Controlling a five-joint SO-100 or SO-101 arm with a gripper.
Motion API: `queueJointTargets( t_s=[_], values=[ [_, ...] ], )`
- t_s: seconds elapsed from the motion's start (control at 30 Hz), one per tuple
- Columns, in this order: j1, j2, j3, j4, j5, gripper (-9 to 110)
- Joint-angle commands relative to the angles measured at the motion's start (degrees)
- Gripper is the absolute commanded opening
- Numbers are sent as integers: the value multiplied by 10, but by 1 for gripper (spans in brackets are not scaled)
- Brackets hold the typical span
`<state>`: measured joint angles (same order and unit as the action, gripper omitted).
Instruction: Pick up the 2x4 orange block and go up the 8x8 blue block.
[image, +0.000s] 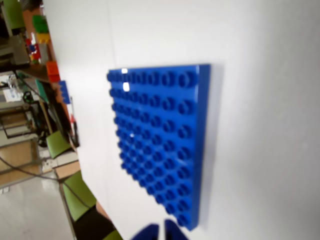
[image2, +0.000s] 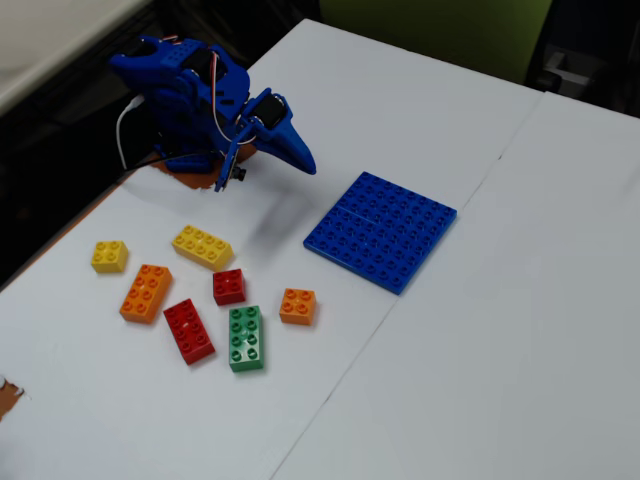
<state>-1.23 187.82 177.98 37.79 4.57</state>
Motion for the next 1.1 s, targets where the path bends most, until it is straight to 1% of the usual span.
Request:
queueJointTargets(
  t_s=[0.0,0.53,0.67,0.73,0.8,0.87,0.97,1.07],
  values=[
    [-11,26,25,2,-12,0],
    [-7,26,25,2,-28,0],
    [-7,26,25,-8,-106,0],
    [-4,25,22,-26,-164,0],
    [6,25,4,-25,-195,0],
    [22,25,-27,-8,-250,0],
    [48,25,-71,17,-368,0],
    [82,24,-104,40,-533,0]
  ],
)
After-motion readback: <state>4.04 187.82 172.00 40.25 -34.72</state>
